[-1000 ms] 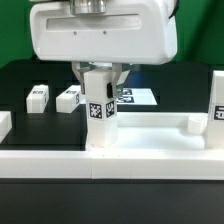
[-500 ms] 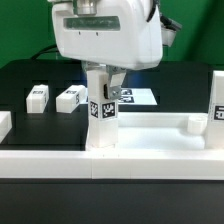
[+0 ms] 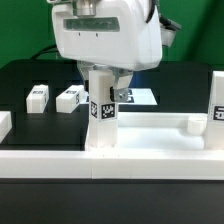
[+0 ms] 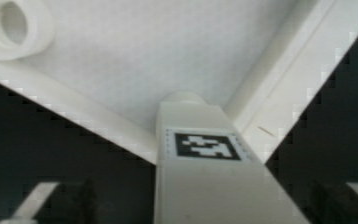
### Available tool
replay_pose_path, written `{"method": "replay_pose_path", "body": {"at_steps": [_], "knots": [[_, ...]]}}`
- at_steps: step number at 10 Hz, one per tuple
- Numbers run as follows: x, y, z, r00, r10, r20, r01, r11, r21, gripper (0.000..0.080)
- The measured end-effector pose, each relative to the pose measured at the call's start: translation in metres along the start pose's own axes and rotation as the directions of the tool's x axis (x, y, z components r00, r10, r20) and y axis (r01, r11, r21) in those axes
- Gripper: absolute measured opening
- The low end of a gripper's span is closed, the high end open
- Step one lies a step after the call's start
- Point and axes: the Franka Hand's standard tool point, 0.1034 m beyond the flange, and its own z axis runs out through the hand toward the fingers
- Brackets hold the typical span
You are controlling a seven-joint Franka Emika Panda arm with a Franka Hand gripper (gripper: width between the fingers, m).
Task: Assemble desk
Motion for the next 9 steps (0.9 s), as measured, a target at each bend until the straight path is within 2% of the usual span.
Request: {"method": "replay_pose_path", "body": {"at_steps": [1,2,5,9], "knots": [[0.0007,-0.0001,-0.0003,0.994,-0.112,-0.001,0.112,0.994,-0.002,0.0636],[0.0010,-0.0002,-0.0007,0.979,-0.205,-0.001,0.205,0.979,-0.004,0.0647],[0.0010,-0.0024,-0.0022,0.893,-0.449,0.009,0.449,0.893,-0.006,0.0647],[0.0006,-0.0028,-0.0008,0.719,-0.695,0.013,0.695,0.719,-0.015,0.0647]]}}
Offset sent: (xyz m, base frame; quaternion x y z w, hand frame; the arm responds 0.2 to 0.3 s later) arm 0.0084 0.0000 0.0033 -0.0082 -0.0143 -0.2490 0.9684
